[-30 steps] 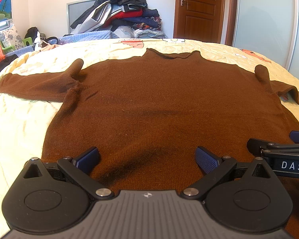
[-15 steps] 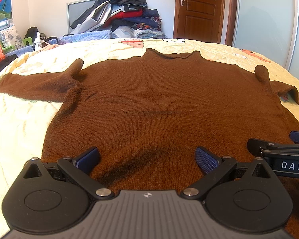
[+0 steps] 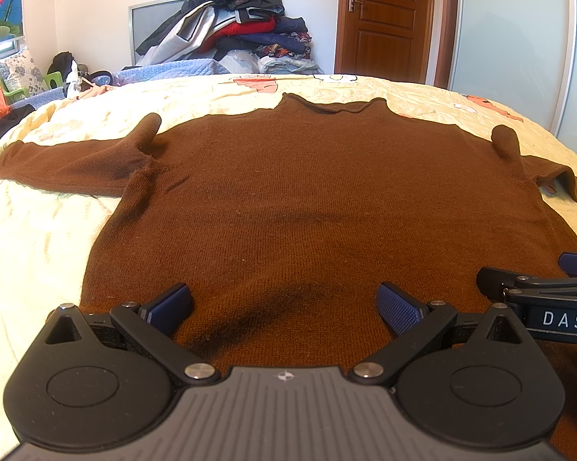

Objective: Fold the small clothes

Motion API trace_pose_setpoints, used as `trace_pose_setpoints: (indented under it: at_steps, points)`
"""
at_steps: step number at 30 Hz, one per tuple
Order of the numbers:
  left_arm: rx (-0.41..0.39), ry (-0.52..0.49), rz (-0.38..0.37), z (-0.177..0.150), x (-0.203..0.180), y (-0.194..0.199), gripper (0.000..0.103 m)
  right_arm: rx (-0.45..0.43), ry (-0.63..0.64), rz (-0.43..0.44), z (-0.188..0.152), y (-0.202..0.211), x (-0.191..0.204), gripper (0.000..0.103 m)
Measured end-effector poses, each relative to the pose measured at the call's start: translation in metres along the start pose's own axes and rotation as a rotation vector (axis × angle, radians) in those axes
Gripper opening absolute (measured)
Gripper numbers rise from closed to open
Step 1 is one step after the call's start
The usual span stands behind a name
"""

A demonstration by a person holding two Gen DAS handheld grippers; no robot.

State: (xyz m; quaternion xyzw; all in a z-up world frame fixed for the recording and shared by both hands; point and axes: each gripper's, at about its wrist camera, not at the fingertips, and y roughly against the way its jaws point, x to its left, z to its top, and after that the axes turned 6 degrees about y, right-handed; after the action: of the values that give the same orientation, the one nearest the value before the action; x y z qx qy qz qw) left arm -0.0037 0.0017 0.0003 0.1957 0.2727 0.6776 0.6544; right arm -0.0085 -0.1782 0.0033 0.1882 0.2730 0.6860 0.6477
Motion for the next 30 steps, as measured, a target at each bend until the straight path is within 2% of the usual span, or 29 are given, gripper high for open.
trace_pose_setpoints:
  at_steps: [12,14,15,16,18,20,21,23,25,27,30]
  points:
    - [0.0,0.0,0.0,0.0,0.0,0.0,0.103,0.006,0.002,0.001,0.0,0.0,0.0,0.103]
    - [0.001,0.0,0.0,0.0,0.0,0.0,0.103,0.036,0.002,0.045,0.006,0.0,-0.007,0.103]
    - [0.0,0.001,-0.001,0.0,0.0,0.0,0.103,0.05,-0.038,0.094,0.012,0.003,-0.019,0.103]
    - [0.0,0.001,-0.001,0.0,0.0,0.0,0.103,0.033,-0.107,0.144,0.015,0.009,-0.035,0.103]
    - [0.0,0.0,0.0,0.0,0.0,0.0,0.103,-0.068,-0.279,0.233,0.02,0.027,-0.079,0.103]
    - [0.0,-0.001,0.001,0.0,0.0,0.0,0.103,-0.203,-0.459,0.259,0.018,0.044,-0.133,0.103]
    - [0.0,0.0,0.0,0.0,0.0,0.0,0.103,-0.247,-0.558,0.25,0.016,0.049,-0.17,0.103]
    - [0.0,0.0,0.0,0.0,0.0,0.0,0.103,-0.277,-0.715,0.239,0.01,0.051,-0.231,0.103]
    - [0.0,0.0,0.0,0.0,0.0,0.0,0.103,-0.307,-0.923,0.175,-0.008,0.053,-0.298,0.103]
    - [0.0,0.0,0.001,0.0,0.0,0.0,0.103,-0.311,-1.073,0.08,-0.026,0.053,-0.352,0.093]
    - [0.0,0.0,0.0,0.0,0.0,0.0,0.103,-0.277,-1.202,0.006,-0.048,0.05,-0.402,0.082]
